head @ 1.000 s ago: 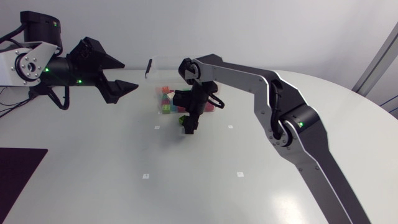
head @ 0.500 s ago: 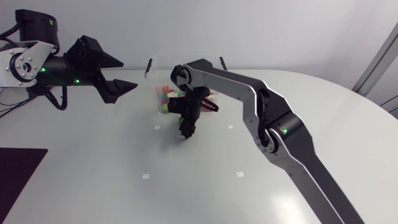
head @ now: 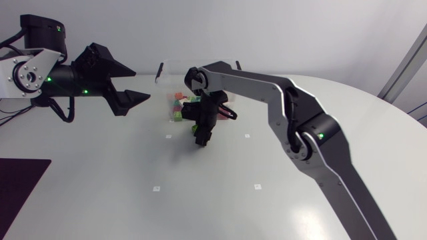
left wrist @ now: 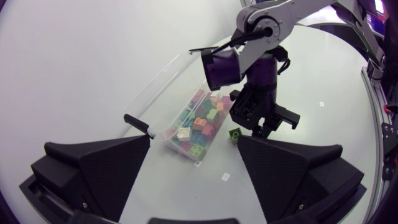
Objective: Place the duplo bricks in the container
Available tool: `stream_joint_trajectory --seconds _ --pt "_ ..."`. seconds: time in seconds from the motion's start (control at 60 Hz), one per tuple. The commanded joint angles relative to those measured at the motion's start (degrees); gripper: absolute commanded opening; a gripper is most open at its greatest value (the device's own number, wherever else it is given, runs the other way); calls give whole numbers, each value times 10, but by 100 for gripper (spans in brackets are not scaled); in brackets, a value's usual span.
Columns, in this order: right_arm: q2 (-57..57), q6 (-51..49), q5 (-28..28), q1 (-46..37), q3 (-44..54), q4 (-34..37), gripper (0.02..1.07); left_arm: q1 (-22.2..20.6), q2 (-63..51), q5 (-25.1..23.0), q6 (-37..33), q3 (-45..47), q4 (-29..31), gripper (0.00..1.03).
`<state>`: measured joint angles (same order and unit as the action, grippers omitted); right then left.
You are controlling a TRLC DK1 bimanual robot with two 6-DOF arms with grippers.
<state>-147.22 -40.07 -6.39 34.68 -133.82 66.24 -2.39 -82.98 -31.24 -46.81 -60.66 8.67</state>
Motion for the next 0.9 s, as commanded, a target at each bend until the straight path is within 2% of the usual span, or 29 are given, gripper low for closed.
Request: stream_joint_trajectory --seconds 0.0,0.233,0.4,0.633,0.883 --pt "66 14 -6 4 59 -23 20 -5 -6 -6 -16 18 -1 98" --pt "186 32 -27 -3 167 -94 20 -29 -20 2 -16 49 -2 98" --pt "243 49 -43 -23 209 -139 20 -66 -51 34 -14 78 -23 98" --pt "282 80 -60 -52 218 -195 20 -123 -111 80 29 97 -95 98" --pt "301 123 -79 -87 204 -263 20 -176 -223 139 80 50 -164 98"
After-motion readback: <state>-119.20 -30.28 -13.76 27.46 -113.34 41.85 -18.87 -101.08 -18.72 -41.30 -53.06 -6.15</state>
